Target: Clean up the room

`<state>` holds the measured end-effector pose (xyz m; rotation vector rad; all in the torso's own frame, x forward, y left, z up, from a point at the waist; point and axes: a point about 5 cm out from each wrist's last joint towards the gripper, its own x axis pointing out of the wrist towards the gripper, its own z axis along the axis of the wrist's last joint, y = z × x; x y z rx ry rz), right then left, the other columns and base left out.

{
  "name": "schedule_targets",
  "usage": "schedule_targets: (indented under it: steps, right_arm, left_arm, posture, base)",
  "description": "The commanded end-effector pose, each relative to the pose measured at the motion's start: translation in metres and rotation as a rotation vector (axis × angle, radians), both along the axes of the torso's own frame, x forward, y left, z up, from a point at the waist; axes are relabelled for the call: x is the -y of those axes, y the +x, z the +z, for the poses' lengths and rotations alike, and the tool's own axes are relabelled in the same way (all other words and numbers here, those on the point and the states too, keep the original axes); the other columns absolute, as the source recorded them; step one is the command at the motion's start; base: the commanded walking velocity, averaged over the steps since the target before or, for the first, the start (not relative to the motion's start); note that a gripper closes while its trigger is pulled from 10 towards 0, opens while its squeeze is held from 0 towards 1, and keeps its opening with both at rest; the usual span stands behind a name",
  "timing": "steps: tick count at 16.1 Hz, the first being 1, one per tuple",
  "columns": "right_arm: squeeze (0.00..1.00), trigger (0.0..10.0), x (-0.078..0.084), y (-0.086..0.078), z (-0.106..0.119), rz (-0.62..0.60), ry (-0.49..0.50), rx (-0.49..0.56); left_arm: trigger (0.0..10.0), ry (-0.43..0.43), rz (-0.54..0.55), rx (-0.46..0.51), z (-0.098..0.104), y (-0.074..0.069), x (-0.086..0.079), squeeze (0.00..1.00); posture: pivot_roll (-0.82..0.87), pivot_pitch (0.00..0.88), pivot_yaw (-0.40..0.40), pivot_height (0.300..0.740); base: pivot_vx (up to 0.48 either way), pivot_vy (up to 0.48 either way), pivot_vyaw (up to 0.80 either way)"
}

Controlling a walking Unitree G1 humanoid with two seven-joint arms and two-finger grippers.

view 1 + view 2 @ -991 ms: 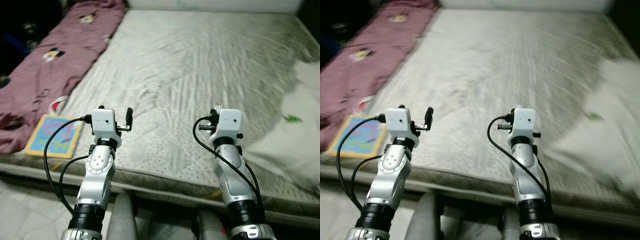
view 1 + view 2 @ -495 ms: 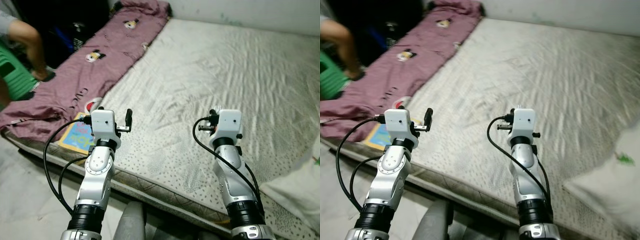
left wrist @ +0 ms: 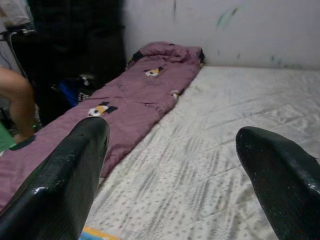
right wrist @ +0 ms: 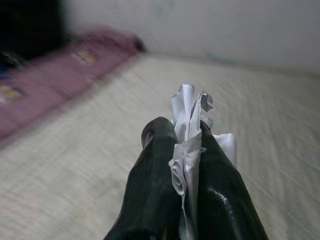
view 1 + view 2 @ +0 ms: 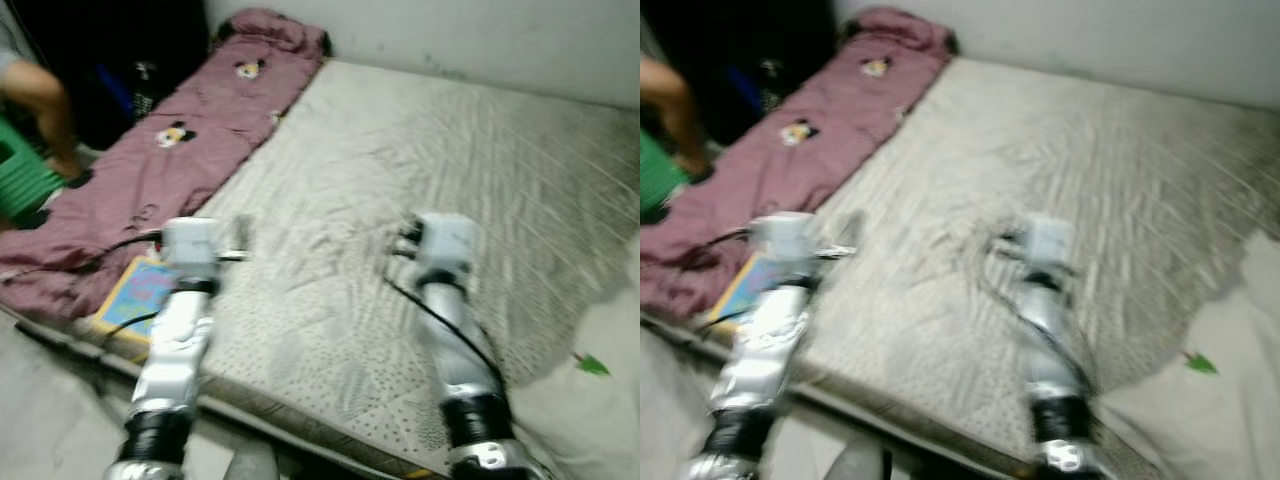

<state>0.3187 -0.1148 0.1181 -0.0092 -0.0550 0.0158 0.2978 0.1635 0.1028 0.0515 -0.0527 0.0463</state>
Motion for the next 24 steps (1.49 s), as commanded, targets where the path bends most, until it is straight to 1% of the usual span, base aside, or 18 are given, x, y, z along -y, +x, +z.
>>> schedule_targets:
  steps: [1, 5, 12, 15, 19, 20, 22, 24]
  right_arm:
    - [0.00, 10.0, 0.027, -0.006, -0.014, -0.084, -0.017, -0.053]
    - [0.00, 10.0, 0.027, -0.006, -0.015, -0.076, -0.010, -0.054]
    - [0.00, 10.0, 0.026, -0.005, -0.016, -0.061, -0.006, -0.066]
    - [0.00, 10.0, 0.026, -0.007, -0.017, -0.066, -0.007, -0.070]
    - [0.00, 10.0, 0.025, -0.006, -0.020, -0.063, 0.008, -0.080]
    - [0.00, 10.0, 0.025, -0.006, -0.019, -0.063, 0.007, -0.081]
    - [0.00, 10.0, 0.025, -0.006, -0.018, -0.048, -0.036, -0.075]
    - [0.00, 10.0, 0.026, -0.005, -0.019, -0.051, -0.032, -0.083]
  left_arm:
    - [10.0, -0.008, -0.066, 0.020, 0.006, 0.004, 0.023, 0.00]
    - [10.0, -0.010, -0.073, 0.021, 0.006, 0.004, 0.025, 0.00]
    - [10.0, -0.008, -0.128, -0.023, -0.002, 0.004, 0.033, 0.00]
    - [10.0, -0.033, -0.153, -0.021, -0.001, 0.002, 0.036, 0.00]
    - [10.0, -0.025, -0.184, -0.011, 0.001, 0.002, 0.041, 0.00]
    - [10.0, -0.027, -0.189, -0.013, 0.001, 0.002, 0.042, 0.00]
    - [10.0, -0.034, -0.193, -0.018, 0.001, 0.002, 0.043, 0.00]
    - [10.0, -0.037, -0.195, -0.021, 0.000, 0.002, 0.043, 0.00]
  posture:
    - [0.05, 0.000, 0.039, 0.740]
    - [0.05, 0.000, 0.037, 0.740]
    - [0.04, 0.000, 0.029, 0.740]
    - [0.05, 0.000, 0.025, 0.740]
    - [0.04, 0.000, 0.023, 0.740]
    - [0.04, 0.000, 0.022, 0.740]
    - [0.04, 0.000, 0.022, 0.740]
    - [0.04, 0.000, 0.021, 0.740]
  base:
    - [0.000, 0.000, 0.00]
    - [0.000, 0.000, 0.00]
    - [0.000, 0.000, 0.00]
    - [0.000, 0.000, 0.00]
    - [0.000, 0.000, 0.00]
    - [0.000, 0.000, 0.00]
    - [0.000, 0.000, 0.00]
    - [0.000, 0.000, 0.00]
